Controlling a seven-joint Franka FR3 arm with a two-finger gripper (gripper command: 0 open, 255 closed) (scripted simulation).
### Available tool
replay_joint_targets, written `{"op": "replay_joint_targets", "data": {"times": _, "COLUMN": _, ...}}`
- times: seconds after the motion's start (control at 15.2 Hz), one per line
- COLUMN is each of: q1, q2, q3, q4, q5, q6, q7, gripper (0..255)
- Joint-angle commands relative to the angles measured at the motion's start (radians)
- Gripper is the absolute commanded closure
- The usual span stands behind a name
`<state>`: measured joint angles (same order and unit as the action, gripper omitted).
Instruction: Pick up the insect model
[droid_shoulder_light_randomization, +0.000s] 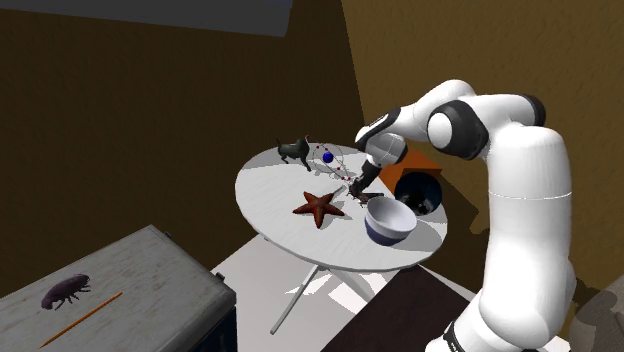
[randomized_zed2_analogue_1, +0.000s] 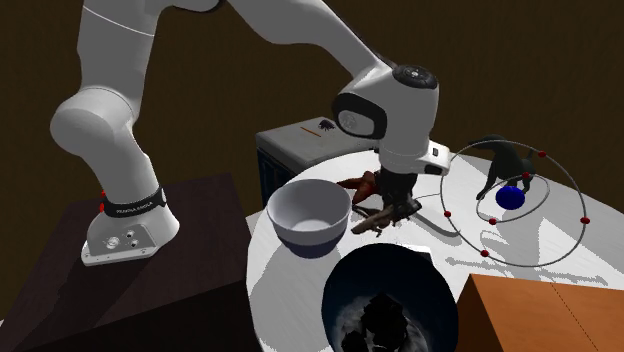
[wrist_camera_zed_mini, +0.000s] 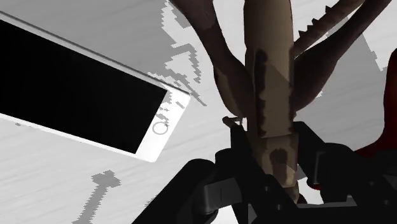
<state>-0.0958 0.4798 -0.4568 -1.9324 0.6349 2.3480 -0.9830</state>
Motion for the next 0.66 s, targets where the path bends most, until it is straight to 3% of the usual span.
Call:
{"op": "replay_joint_targets", "data": {"times": 0.0, "q1": 0.004, "q2": -0.014, "q3": -0.009, "q4": 0.006, "q5": -0.015, "q6": -0.018, "q7": 0.013, "gripper": 255}}
{"op": "replay_joint_targets", "data": {"times": 0.59, "q1": 0.024, "q2": -0.077, "q3": -0.038, "q4": 0.017, "q5": -0.072, "q6": -0.078, "q7": 0.061, "gripper": 255}}
